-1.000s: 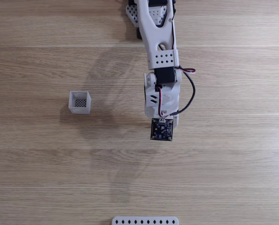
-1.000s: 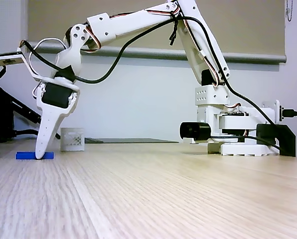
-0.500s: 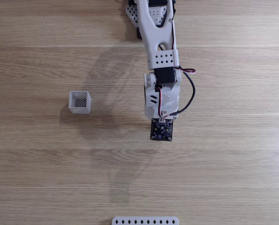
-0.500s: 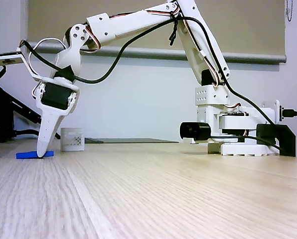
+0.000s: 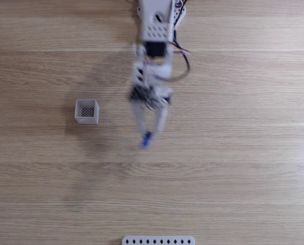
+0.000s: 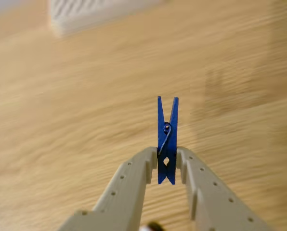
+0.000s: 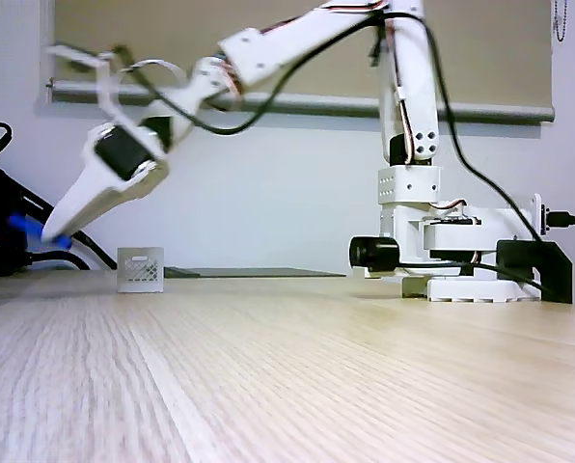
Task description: Grasp a peg and put it in the crate.
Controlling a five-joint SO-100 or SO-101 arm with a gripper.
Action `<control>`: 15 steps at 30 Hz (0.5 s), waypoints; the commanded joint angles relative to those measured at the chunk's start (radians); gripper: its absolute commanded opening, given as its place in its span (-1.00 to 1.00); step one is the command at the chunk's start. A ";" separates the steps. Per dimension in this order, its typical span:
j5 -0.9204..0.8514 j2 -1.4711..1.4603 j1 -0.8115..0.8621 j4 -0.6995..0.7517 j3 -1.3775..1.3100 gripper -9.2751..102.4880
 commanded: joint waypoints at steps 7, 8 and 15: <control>-0.008 0.290 0.394 -0.515 0.350 -0.84; -0.008 0.290 0.410 -0.561 0.379 -0.84; -0.005 0.250 0.437 -0.696 0.477 -0.84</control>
